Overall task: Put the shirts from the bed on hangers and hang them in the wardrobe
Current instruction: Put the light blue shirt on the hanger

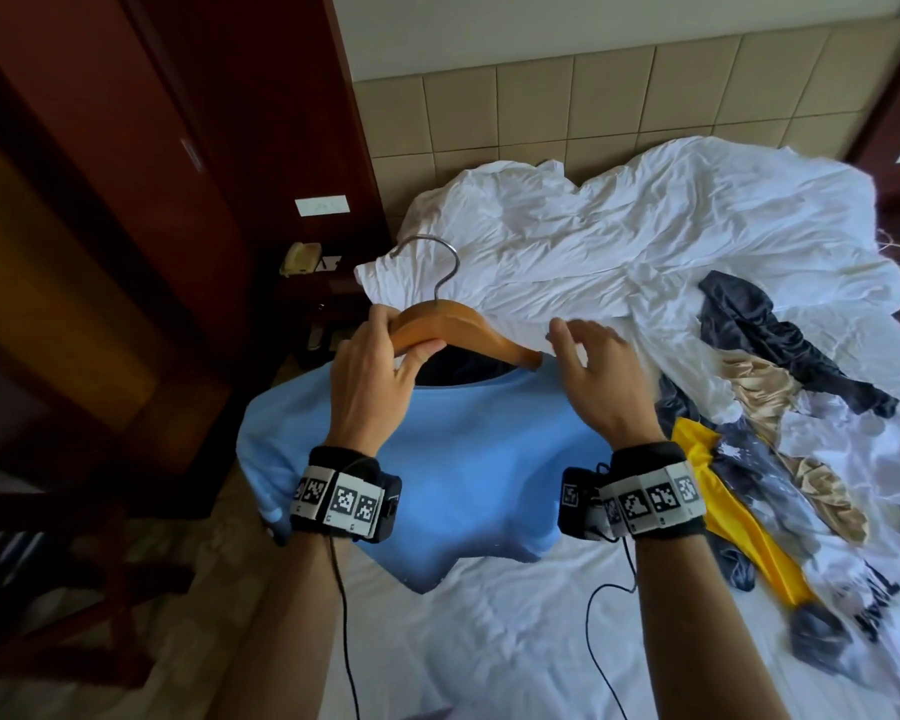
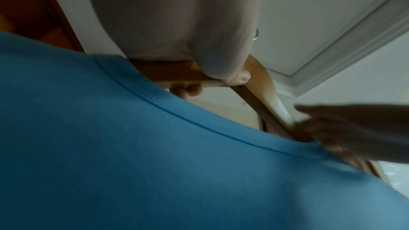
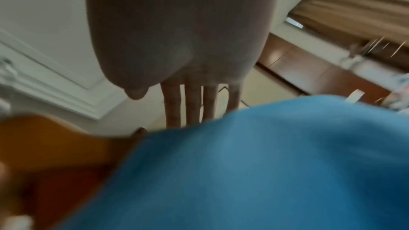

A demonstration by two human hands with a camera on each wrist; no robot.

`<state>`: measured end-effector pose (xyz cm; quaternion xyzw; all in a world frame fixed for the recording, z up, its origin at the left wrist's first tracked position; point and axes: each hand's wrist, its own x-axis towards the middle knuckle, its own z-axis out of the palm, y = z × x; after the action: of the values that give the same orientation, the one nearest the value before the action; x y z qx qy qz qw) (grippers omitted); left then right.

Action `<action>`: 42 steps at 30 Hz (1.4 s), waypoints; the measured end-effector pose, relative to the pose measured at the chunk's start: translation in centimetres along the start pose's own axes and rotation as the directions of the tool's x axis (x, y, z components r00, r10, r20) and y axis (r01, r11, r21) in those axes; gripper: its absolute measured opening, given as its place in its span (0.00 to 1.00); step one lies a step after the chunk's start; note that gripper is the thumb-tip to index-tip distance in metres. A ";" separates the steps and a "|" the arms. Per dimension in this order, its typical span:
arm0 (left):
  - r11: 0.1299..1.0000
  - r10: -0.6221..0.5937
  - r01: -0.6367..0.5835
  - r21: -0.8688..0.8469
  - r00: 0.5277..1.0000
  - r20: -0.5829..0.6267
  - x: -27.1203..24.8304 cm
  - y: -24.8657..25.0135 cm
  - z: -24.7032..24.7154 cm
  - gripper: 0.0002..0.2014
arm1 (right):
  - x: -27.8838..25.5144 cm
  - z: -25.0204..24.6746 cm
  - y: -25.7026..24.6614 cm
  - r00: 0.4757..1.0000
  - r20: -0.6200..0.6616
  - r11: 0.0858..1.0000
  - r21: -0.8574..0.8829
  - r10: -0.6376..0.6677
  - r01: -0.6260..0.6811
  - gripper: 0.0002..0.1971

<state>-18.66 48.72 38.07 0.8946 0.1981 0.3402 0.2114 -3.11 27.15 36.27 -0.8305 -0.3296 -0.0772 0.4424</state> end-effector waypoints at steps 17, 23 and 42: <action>0.979 0.131 -0.087 -0.183 0.961 0.245 0.1 -1.3 -5.8 0.25 | 3.5 2.6 -16.5 0.925 0.338 0.971 0.211 -0.177 0.108 0.19; 0.990 0.128 -0.112 -0.081 0.961 0.246 -1.1 -1.6 -10.0 0.23 | 2.0 -0.2 -20.8 0.826 0.522 0.974 0.046 -0.212 0.220 0.18; 0.982 0.003 0.008 0.186 0.998 -0.062 -23.0 -0.6 -30.8 0.31 | -16.6 0.0 -35.6 0.874 0.387 0.892 0.441 -0.293 0.104 0.24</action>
<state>-56.02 45.25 46.65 0.8992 0.2367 0.3476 0.1208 -37.81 33.14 53.58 -0.6764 -0.5154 0.1381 0.5078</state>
